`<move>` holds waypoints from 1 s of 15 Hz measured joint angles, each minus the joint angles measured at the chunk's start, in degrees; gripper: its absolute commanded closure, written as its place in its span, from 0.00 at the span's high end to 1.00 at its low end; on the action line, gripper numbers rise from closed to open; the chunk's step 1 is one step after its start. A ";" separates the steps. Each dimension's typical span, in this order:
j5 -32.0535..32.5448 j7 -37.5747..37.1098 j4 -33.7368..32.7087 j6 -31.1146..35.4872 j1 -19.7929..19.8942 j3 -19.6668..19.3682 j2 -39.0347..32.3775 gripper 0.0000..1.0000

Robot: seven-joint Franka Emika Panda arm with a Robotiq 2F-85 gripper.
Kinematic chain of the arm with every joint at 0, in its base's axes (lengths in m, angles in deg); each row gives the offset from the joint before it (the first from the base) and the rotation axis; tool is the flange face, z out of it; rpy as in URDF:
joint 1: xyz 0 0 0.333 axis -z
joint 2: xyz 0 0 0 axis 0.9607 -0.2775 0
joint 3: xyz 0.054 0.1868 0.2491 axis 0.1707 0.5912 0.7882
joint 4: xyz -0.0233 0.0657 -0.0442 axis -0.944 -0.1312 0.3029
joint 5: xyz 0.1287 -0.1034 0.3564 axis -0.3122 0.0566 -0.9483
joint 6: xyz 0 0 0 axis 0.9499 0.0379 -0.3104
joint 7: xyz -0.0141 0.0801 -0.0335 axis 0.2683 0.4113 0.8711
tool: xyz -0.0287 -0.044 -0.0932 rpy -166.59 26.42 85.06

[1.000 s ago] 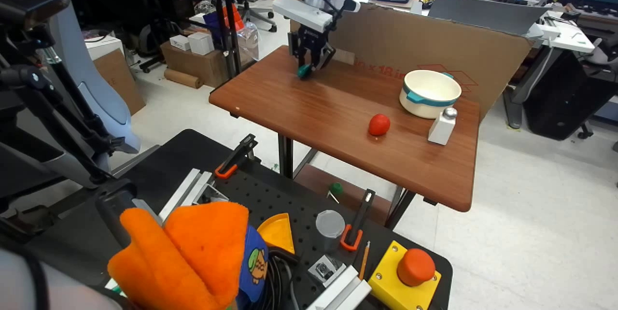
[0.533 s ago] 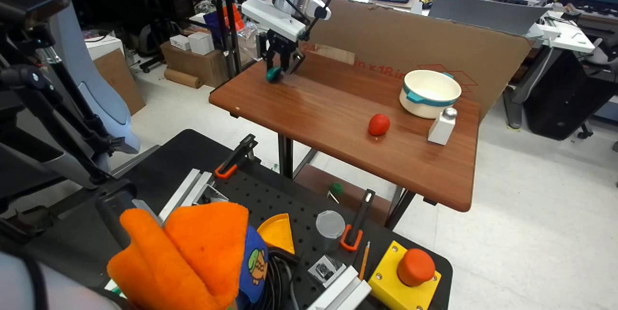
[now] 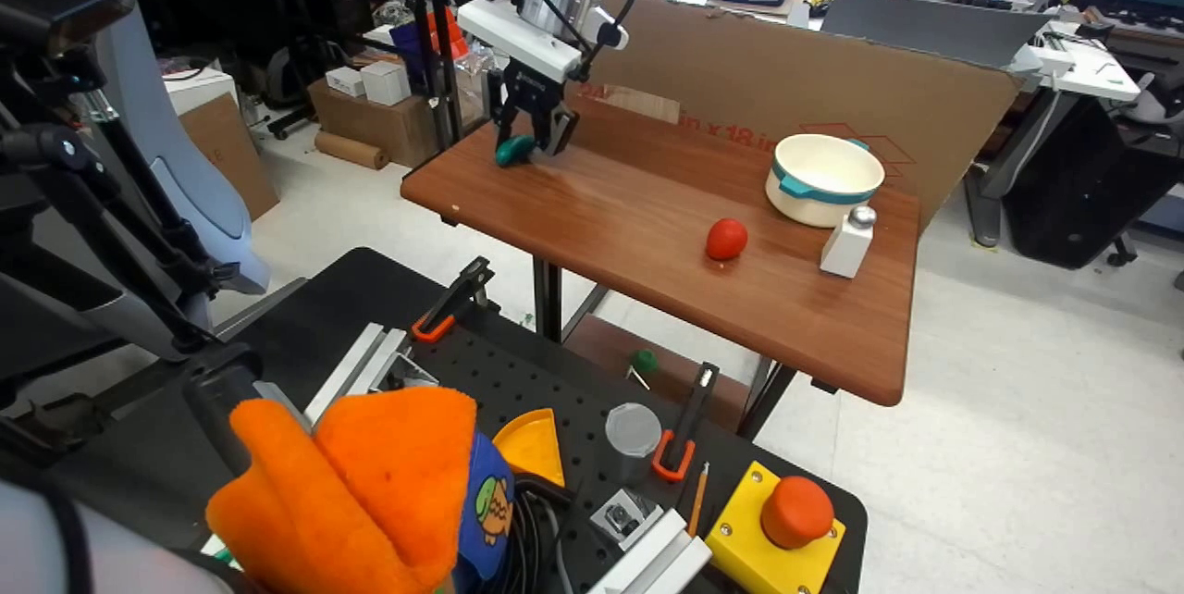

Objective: Move the blue object on the table

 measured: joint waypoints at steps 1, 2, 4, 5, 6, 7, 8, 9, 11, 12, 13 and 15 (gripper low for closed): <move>0.03 -0.09 0.13 -0.13 -0.05 -0.07 -0.03 0.84; 0.31 -0.47 0.26 -0.13 -0.27 -0.37 -0.03 0.91; 1.23 -1.84 0.66 0.12 -0.97 -1.31 0.02 0.99; 2.02 -2.86 1.08 0.34 -1.41 -1.91 0.23 1.00; 3.30 -4.10 1.69 0.39 -1.95 -2.69 0.63 1.00; 4.60 -5.29 2.45 0.39 -2.47 -3.57 1.20 1.00; 5.77 -6.35 3.31 0.40 -2.81 -4.33 2.02 1.00; 6.52 -7.04 4.23 0.40 -2.89 -4.91 3.08 1.00; 6.80 -7.66 5.97 0.39 -2.78 -5.91 5.82 1.00; 6.77 -7.81 6.79 0.34 -2.50 -6.19 7.58 1.00; 6.66 -7.95 7.59 -0.01 -2.10 -6.25 9.65 1.00; 5.97 -7.99 9.03 -2.40 -1.37 -6.22 14.62 1.00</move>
